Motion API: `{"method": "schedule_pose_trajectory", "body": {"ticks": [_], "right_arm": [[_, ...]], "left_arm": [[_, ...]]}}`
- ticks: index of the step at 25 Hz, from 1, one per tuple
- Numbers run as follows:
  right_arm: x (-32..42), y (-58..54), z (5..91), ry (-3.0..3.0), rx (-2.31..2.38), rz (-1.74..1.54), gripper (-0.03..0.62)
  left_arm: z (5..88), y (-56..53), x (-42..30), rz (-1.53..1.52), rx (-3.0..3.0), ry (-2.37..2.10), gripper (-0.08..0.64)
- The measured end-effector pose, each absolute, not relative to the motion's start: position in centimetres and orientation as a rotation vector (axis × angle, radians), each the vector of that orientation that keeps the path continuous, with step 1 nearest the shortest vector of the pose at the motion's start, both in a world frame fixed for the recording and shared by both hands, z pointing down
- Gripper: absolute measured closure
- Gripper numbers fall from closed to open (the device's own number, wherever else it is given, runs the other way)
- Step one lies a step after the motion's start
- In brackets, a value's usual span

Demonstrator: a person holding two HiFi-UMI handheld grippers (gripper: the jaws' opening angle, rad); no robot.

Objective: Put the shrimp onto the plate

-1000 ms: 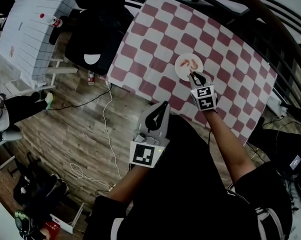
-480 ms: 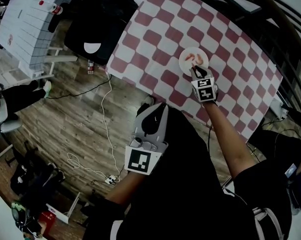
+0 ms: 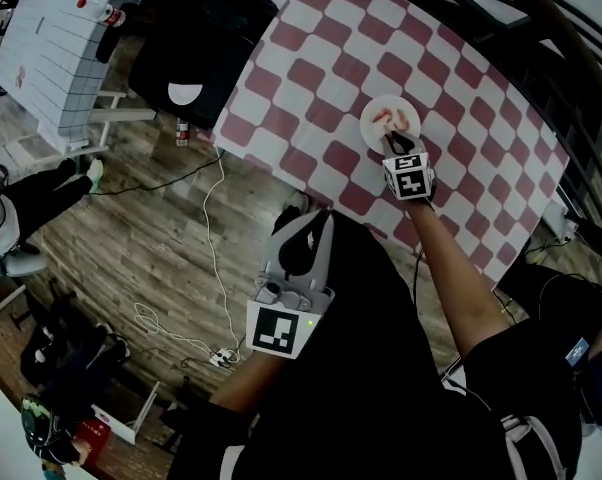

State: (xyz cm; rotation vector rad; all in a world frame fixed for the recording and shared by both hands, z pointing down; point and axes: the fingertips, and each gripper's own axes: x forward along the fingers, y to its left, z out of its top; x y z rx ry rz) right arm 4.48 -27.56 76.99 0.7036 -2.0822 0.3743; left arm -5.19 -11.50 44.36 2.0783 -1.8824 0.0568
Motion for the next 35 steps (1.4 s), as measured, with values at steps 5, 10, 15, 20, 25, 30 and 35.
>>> {"method": "schedule_pose_trajectory", "body": {"ticks": [5, 10, 15, 20, 25, 30, 35], "right_arm": [[4.5, -27.4, 76.8, -2.091, 0.704, 0.356, 0.520], [5.0, -27.1, 75.0, -2.146, 0.702, 0.349, 0.514], [6.7, -25.0, 72.3, -2.173, 0.808, 0.493, 0.516], [7.6, -23.4, 66.9, -2.239, 0.948, 0.586, 0.524], [7.5, -22.3, 60.7, -2.326, 1.025, 0.531, 0.556], [8.6, -21.1, 55.2, -2.379, 1.174, 0.519, 0.593], [9.7, -17.1, 50.1, -2.418, 1.315, 0.573, 0.593]], "left_arm": [[44.2, -11.2, -5.2, 0.049, 2.070, -1.884, 0.554], [43.7, -10.7, -5.6, 0.055, 2.078, -1.887, 0.554], [42.7, -10.5, -5.5, 0.017, 2.109, -1.864, 0.554], [41.7, -10.7, -4.5, 0.003, 2.191, -1.799, 0.554], [39.5, -10.7, -4.3, -0.094, 2.264, -1.757, 0.554], [37.6, -10.6, -3.8, -0.123, 2.390, -1.709, 0.554], [36.0, -9.7, -1.7, -0.118, 2.487, -1.559, 0.554]]}}
